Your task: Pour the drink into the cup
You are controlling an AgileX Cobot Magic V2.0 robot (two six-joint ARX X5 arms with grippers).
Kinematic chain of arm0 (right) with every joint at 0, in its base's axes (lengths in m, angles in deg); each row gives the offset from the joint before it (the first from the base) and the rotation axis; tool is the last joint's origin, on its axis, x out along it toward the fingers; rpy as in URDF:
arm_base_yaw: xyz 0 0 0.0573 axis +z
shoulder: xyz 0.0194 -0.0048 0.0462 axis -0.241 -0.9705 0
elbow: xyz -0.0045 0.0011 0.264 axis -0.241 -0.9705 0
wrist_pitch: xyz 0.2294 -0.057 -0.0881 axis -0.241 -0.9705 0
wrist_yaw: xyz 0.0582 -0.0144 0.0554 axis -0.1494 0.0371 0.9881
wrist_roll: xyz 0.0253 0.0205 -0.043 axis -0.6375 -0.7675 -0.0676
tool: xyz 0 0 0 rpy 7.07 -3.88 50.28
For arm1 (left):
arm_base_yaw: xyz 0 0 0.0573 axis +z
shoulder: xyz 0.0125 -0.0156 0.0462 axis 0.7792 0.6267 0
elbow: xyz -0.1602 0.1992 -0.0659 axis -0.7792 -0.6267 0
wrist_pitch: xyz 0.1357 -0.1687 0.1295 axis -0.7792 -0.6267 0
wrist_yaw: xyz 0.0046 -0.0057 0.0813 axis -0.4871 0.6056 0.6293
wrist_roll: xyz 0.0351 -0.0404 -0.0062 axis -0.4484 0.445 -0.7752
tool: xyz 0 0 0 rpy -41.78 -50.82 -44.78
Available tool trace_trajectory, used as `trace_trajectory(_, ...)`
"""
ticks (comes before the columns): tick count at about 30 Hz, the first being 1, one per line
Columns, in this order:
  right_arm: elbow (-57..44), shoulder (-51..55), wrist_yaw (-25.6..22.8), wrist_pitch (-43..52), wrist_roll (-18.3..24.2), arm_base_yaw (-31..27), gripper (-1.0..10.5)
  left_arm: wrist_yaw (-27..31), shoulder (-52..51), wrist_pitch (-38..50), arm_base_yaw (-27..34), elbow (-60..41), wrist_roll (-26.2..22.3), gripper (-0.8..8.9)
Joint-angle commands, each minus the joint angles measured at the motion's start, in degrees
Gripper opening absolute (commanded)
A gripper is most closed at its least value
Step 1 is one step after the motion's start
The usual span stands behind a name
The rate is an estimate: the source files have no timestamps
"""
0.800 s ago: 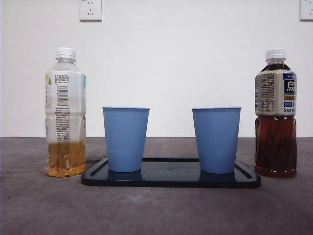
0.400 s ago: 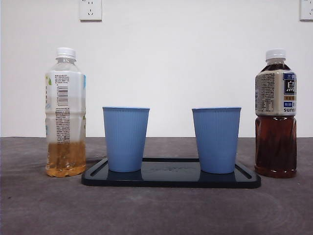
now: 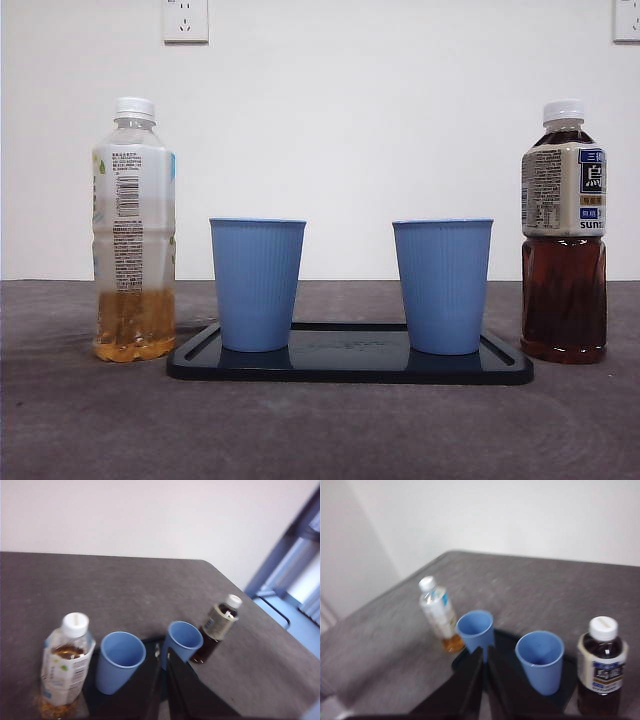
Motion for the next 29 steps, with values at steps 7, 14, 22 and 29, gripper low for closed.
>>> trace_trajectory(7,1.4,-1.5,0.1,-1.5,4.8,2.6,0.1,-4.1,0.7,0.1,-1.7,2.0,-7.0,0.33)
trace_trajectory(14,1.4,-1.6,-2.3,-1.5,4.5,2.6,2.4,-4.1,0.8,1.2,-1.7,2.0,-7.0,3.59)
trace_trajectory(22,1.4,-1.6,-3.2,-1.5,2.7,2.6,5.8,-4.1,0.8,1.2,-1.7,2.0,-7.0,5.94)
trace_trajectory(29,1.2,-1.7,-4.3,-1.7,0.6,2.6,5.8,-4.1,0.8,1.2,-1.7,2.0,-6.7,5.93)
